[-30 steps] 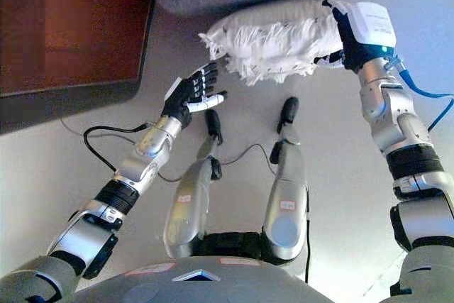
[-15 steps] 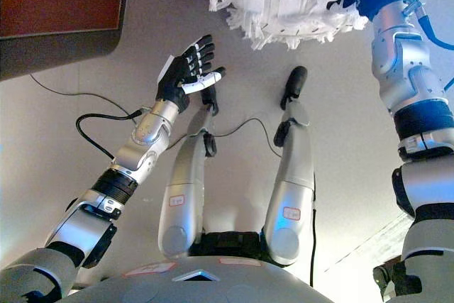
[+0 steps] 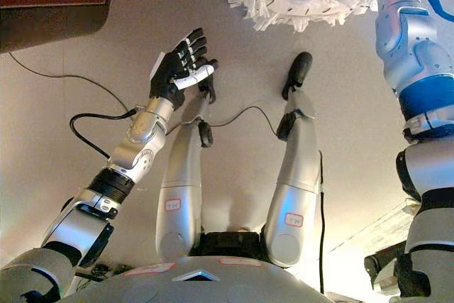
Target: Pick up the pillow and put it on the sofa.
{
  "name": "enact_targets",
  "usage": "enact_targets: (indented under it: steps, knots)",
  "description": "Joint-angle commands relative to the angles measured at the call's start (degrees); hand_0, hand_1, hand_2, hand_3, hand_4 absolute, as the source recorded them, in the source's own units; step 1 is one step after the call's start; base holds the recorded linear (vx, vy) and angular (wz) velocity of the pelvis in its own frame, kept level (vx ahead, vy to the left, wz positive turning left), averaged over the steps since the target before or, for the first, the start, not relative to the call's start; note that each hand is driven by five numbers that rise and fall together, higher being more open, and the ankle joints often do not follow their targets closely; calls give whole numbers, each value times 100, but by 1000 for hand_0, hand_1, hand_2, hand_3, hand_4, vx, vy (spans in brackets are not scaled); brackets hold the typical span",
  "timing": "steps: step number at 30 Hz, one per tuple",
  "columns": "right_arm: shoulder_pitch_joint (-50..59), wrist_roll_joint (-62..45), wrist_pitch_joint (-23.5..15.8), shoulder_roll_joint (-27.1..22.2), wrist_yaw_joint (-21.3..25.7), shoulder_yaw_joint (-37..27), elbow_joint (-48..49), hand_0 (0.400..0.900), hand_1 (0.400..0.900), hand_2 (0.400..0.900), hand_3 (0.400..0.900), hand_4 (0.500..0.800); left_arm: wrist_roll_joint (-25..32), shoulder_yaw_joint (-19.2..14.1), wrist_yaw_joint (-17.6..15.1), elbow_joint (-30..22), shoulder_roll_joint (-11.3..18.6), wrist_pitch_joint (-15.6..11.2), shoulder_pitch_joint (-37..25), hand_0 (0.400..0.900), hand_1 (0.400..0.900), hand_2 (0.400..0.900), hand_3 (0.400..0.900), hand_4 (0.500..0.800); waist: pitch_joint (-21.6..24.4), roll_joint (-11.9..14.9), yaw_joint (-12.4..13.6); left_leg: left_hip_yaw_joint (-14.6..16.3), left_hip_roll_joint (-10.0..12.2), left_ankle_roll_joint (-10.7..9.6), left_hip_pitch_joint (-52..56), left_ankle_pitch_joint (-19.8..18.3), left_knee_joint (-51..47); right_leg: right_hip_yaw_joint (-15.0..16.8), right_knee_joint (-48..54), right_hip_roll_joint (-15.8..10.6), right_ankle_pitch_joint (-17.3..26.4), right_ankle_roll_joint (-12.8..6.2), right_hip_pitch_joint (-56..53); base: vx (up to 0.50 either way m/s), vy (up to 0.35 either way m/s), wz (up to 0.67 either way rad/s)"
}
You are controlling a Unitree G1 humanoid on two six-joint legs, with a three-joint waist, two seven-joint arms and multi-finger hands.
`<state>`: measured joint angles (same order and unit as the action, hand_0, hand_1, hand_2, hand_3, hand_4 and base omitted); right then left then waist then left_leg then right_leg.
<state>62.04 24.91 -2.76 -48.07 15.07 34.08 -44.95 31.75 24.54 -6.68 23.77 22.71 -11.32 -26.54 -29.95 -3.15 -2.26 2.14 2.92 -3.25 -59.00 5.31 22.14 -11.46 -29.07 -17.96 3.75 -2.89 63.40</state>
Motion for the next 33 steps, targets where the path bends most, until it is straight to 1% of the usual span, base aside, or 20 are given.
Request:
enact_targets:
  steps: [1, 6, 9, 16, 17, 18, 24, 33]
  knots:
    - [760, -186, -128, -328, 29, 324, 112, 900, 900, 900, 900, 800, 39, -83, -12, -711, 183, -336, 189, 900, 900, 900, 900, 800, 15, 161, 176, -71, 198, -282, -35, -715, 437, 122, -777, -124, -376, -580, 15, 13, 12, -3]
    - [1174, -345, -76, -277, -261, 638, 188, 900, 900, 900, 900, 800, 61, -129, -28, -659, 175, -253, 199, 900, 900, 900, 900, 800, 15, 240, 169, -79, 202, -299, -90, -718, 456, 100, -733, -99, -351, -565, 36, 3, 3, -1]
    - [1459, -429, -52, -214, -262, 804, 125, 900, 900, 900, 900, 800, 59, -118, -56, -683, 191, -224, 205, 900, 900, 900, 900, 800, 15, 262, 175, -81, 202, -308, -110, -699, 421, 87, -699, -90, -327, -558, 48, 0, 0, 0]
    - [2096, -697, 34, 137, -510, 1248, -138, 900, 900, 900, 900, 800, 72, -96, -81, -656, 209, -148, 194, 900, 900, 900, 900, 800, 15, 338, 213, -99, 215, -326, -106, -641, 306, 31, -545, -63, -285, -549, -10, 0, 0, 0]
    - [2150, -722, 51, 173, -546, 1288, -151, 637, 637, 637, 637, 642, 68, -98, -86, -650, 215, -137, 184, 900, 900, 900, 900, 800, 15, 344, 211, -100, 212, -325, -102, -634, 292, 24, -536, -62, -284, -548, -20, 0, 0, 0]
    - [2210, -761, 52, 216, -561, 1315, -160, 400, 400, 400, 400, 500, 62, -93, -82, -656, 219, -125, 182, 900, 900, 900, 900, 800, 15, 347, 213, -108, 210, -325, -94, -625, 272, 15, -530, -66, -281, -549, -26, 0, 0, 0]
    - [2225, -829, 51, 387, -553, 1296, -134, 400, 400, 400, 400, 500, -1, -80, -110, -678, 201, -91, 160, 900, 900, 900, 900, 800, 15, 360, 229, -116, 204, -321, -41, -585, 183, -3, -472, -47, -290, -554, -95, 0, 0, 0]
    - [2159, -770, 75, 427, -594, 1198, 58, 400, 400, 400, 400, 500, -66, -44, -133, -583, 148, -78, 97, 900, 900, 900, 900, 800, 15, 364, 202, -112, 203, -317, -14, -561, 144, -14, -436, -23, -294, -550, -117, 0, 0, 0]
